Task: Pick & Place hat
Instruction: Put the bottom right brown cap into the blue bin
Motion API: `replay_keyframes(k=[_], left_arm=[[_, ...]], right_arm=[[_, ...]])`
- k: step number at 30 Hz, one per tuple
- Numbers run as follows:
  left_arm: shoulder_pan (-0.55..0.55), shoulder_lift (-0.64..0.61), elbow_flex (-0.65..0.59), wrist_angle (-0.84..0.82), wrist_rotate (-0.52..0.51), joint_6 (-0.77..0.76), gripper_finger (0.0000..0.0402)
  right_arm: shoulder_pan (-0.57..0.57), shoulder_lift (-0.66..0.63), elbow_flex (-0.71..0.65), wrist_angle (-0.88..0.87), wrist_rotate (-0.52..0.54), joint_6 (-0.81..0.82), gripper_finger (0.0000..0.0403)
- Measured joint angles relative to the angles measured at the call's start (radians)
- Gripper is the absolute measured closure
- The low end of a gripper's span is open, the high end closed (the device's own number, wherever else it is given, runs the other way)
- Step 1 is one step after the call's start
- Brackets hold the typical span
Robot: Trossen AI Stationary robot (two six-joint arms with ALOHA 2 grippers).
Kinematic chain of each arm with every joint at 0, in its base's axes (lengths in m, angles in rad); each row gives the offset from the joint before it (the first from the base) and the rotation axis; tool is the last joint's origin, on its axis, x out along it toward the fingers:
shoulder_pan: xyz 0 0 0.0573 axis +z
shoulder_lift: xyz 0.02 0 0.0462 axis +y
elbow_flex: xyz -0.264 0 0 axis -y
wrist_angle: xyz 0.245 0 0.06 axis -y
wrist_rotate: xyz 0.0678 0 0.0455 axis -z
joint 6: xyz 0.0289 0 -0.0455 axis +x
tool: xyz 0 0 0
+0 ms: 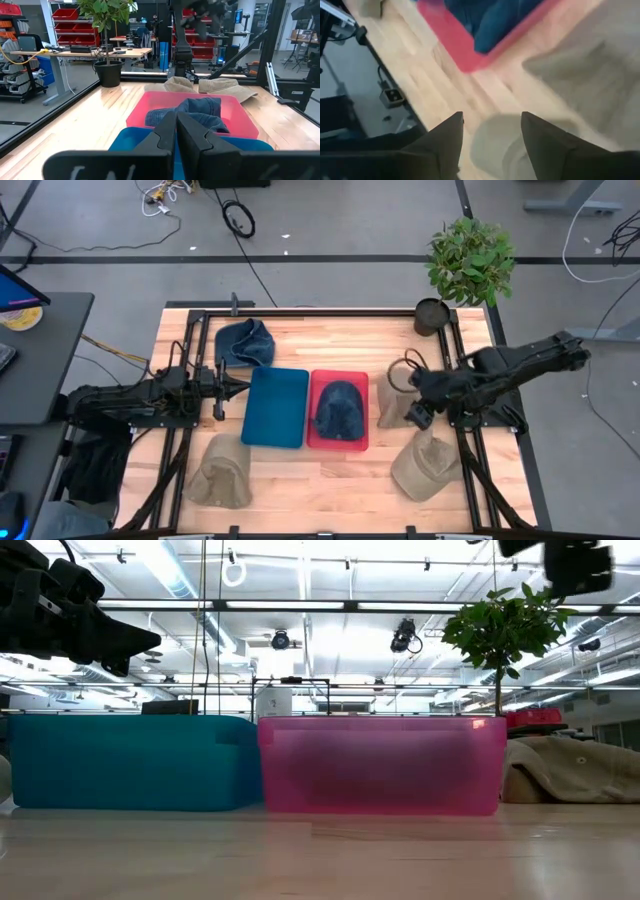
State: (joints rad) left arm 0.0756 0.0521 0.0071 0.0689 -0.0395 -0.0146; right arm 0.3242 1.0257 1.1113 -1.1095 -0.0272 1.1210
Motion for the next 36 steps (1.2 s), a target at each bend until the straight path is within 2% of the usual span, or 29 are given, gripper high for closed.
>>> replay_keyframes(k=[5, 20, 28, 36], left_arm=[[0.000, 0.000, 0.000, 0.000, 0.000, 0.000, 0.0385], [0.000, 0.000, 0.000, 0.000, 0.000, 0.000, 0.0385], [0.000, 0.000, 0.000, 0.001, 0.000, 0.000, 0.0385], [0.000, 0.000, 0.000, 0.001, 0.000, 0.000, 0.0385]], right_arm=[[0.118, -0.046, -0.084, 0.050, 0.002, 0.175, 0.0200], [0.478, 0.018, -0.288, 0.201, 0.044, 0.637, 0.0200], [0.531, 0.062, -0.496, 0.540, 0.035, 0.740, 0.0200], [0.530, 0.119, -0.499, 0.586, 0.043, 0.770, 0.0221]])
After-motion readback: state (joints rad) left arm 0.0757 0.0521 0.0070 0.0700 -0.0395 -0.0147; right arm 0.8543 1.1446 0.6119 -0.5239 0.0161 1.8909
